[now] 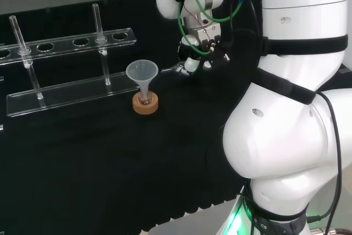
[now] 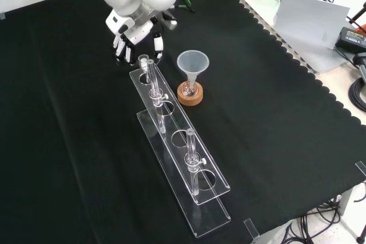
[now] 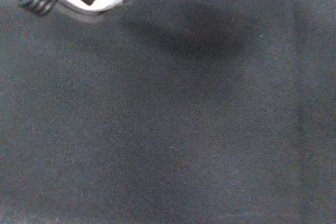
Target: Pick up the weighing funnel.
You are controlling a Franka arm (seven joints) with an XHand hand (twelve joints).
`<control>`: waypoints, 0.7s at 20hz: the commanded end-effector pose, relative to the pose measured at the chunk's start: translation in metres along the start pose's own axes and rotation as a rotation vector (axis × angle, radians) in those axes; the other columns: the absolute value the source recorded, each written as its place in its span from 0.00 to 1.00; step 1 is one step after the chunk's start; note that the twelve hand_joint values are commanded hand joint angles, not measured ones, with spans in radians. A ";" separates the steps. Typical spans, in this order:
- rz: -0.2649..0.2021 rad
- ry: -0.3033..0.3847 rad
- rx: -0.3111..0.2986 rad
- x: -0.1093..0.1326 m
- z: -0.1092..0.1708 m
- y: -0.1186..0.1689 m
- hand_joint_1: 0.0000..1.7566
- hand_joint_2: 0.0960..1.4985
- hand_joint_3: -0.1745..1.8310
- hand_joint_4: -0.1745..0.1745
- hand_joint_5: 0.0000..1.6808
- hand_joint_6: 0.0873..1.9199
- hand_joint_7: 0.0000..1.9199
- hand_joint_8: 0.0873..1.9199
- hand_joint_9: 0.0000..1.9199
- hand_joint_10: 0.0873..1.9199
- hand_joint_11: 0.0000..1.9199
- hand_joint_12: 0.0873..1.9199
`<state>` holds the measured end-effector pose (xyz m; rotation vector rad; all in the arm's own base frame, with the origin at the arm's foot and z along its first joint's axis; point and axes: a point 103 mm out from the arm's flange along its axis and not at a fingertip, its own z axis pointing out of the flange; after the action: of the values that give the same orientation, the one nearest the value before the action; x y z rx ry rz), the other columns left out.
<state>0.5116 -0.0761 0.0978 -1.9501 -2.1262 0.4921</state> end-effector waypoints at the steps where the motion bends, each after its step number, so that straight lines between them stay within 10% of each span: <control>1: 0.042 0.015 -0.043 -0.013 -0.015 -0.027 0.63 0.40 0.44 1.00 0.72 0.39 0.23 0.31 0.39 0.23 0.28 0.64; 14: 0.098 0.065 -0.127 -0.023 -0.047 -0.077 0.63 0.40 0.44 1.00 0.72 0.39 0.24 0.32 0.39 0.23 0.29 0.64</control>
<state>0.4730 -0.0951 0.1562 -2.0749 -2.0895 0.3538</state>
